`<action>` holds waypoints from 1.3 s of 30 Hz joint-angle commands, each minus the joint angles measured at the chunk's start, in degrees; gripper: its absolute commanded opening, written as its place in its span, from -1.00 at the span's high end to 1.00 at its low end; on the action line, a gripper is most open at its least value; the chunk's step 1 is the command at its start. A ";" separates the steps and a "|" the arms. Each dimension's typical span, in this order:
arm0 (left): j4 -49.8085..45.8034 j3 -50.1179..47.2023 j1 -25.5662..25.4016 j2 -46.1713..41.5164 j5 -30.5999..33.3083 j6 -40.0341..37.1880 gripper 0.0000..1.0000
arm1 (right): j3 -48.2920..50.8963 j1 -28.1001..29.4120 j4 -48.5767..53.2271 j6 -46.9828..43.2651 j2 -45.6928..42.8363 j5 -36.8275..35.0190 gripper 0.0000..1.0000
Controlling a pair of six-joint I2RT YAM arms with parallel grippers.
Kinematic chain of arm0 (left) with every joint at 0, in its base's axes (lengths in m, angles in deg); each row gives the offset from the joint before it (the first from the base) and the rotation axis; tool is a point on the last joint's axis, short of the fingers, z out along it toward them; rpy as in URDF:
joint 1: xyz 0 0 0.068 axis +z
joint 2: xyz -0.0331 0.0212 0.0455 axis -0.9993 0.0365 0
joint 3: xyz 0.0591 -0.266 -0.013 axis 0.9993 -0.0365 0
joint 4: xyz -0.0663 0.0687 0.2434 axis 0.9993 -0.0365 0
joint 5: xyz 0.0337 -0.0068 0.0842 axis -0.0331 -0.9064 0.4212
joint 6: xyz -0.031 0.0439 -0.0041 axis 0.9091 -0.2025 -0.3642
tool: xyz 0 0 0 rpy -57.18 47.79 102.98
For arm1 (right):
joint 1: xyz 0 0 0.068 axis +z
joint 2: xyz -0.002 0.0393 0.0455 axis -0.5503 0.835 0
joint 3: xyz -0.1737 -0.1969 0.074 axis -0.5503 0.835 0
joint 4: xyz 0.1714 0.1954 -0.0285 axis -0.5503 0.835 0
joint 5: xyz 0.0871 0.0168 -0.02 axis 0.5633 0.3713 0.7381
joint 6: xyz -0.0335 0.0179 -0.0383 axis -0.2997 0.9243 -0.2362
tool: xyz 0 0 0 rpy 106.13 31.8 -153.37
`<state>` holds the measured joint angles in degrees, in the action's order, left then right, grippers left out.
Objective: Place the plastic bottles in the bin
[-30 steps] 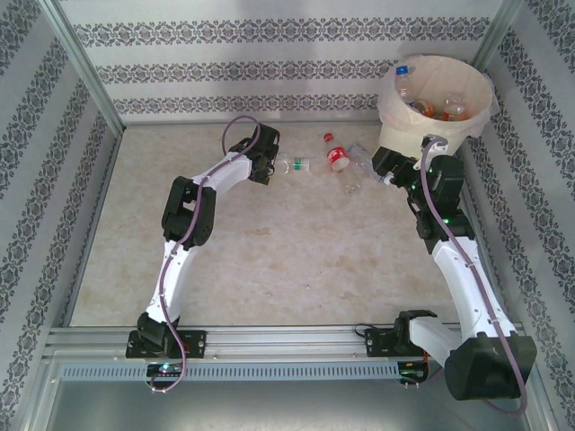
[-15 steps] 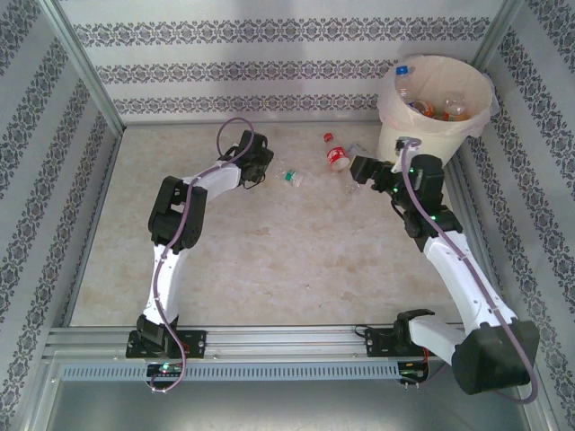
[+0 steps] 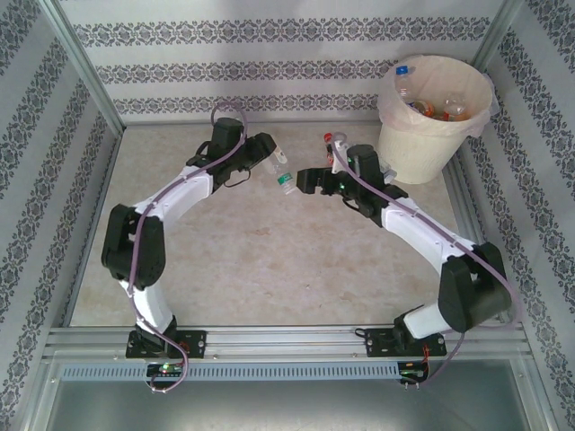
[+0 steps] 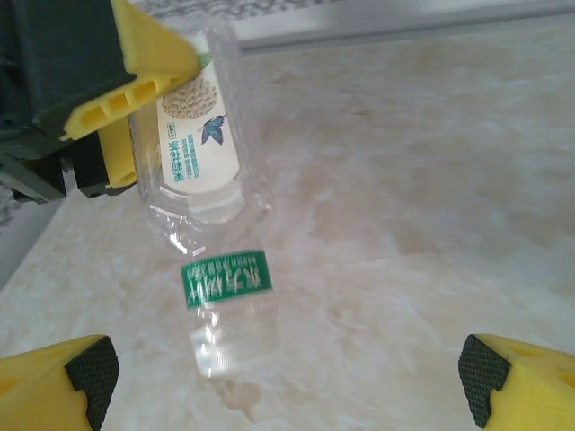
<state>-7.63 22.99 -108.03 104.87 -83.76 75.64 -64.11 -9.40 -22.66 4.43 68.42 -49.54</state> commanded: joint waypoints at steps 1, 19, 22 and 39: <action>-0.52 -2.66 0.04 -3.49 -5.71 -4.71 -0.12 | -4.21 2.76 -3.99 -2.99 2.82 5.11 -0.96; -1.19 -6.24 -1.20 -11.66 -6.21 -3.50 -0.14 | -9.40 9.75 -13.66 -4.40 11.48 -5.28 -0.82; -0.97 -6.45 -1.23 -12.10 -6.45 -3.33 -0.13 | -9.45 9.98 -14.44 -4.48 11.80 -4.97 -0.63; 2.74 -6.36 -1.15 -13.59 -9.80 -2.21 -0.49 | -9.48 9.28 -15.29 -4.65 10.57 -2.12 -0.01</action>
<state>-8.25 17.05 -108.84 94.18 -90.18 73.61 -72.50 0.46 -35.86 -0.29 79.65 -52.82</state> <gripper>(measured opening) 0.714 0.577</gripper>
